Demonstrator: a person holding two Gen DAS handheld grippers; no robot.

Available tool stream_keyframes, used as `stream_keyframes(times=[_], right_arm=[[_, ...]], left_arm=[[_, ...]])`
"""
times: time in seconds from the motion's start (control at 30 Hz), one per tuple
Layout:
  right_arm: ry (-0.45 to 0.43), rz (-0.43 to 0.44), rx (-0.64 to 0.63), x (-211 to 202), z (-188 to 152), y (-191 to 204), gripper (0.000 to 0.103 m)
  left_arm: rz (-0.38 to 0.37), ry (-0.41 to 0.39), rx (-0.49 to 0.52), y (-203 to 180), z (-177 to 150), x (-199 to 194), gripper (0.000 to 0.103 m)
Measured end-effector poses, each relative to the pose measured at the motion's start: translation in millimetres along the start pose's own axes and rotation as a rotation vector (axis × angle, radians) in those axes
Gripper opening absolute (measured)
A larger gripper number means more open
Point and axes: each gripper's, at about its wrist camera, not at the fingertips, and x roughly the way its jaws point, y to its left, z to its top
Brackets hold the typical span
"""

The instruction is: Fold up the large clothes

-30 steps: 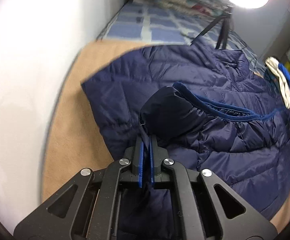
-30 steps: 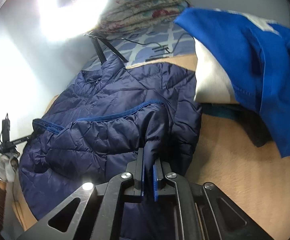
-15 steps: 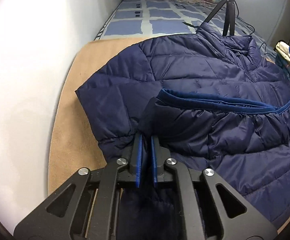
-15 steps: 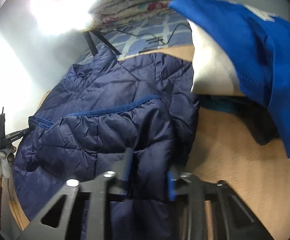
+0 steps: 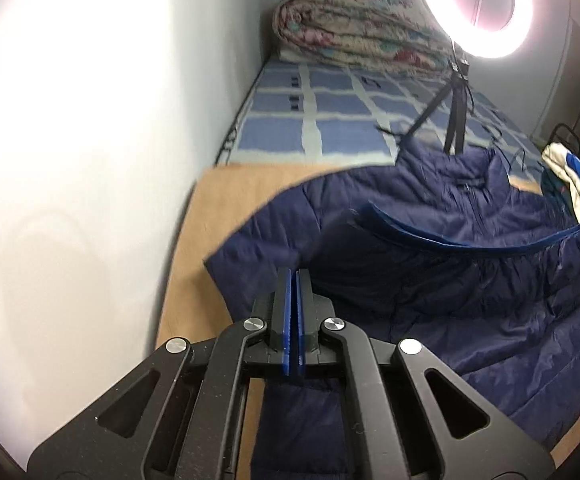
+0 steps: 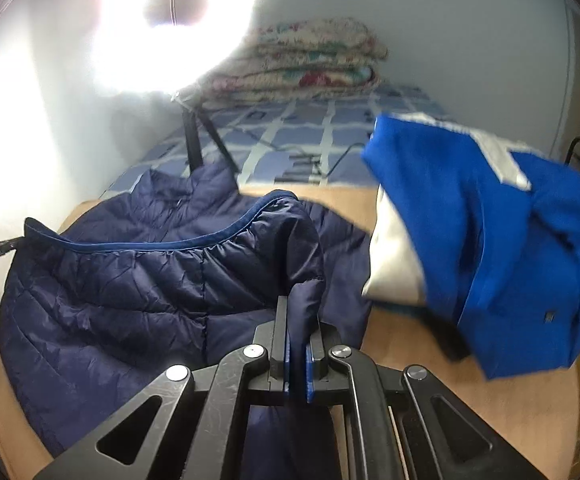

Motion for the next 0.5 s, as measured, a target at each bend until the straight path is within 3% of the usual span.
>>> stream_keyframes(times=[0.07,0.17,0.33,0.37,0.4,0.43,0.5], right_arm=[[-0.006,-0.026,-0.004,5,10,-1,0.002],[-0.020,-0.059,-0.007,17,26,-3,0.002],[0.023,-0.082,-0.034,45,35,4,0.002],[0.033,-0.079,-0.039,50,33,5,0.002],[0.042,-0.076,-0.040,54,31,6,0.002],[0.050,-0.072,-0.039,58,29,6,0.002],[0.060,-0.068,-0.028,66,25,5,0.002]], left_arm=[[0.031,-0.023,-0.005,1,12,4,0.000],[0.006,-0.036,-0.046,9,30,13,0.000],[-0.146,0.028,-0.091,18,32,39,0.003],[-0.183,0.066,-0.100,20,30,49,0.023],[-0.185,0.080,-0.105,19,28,54,0.037],[-0.168,0.089,-0.110,19,25,60,0.060],[-0.128,0.118,-0.105,15,16,73,0.065]])
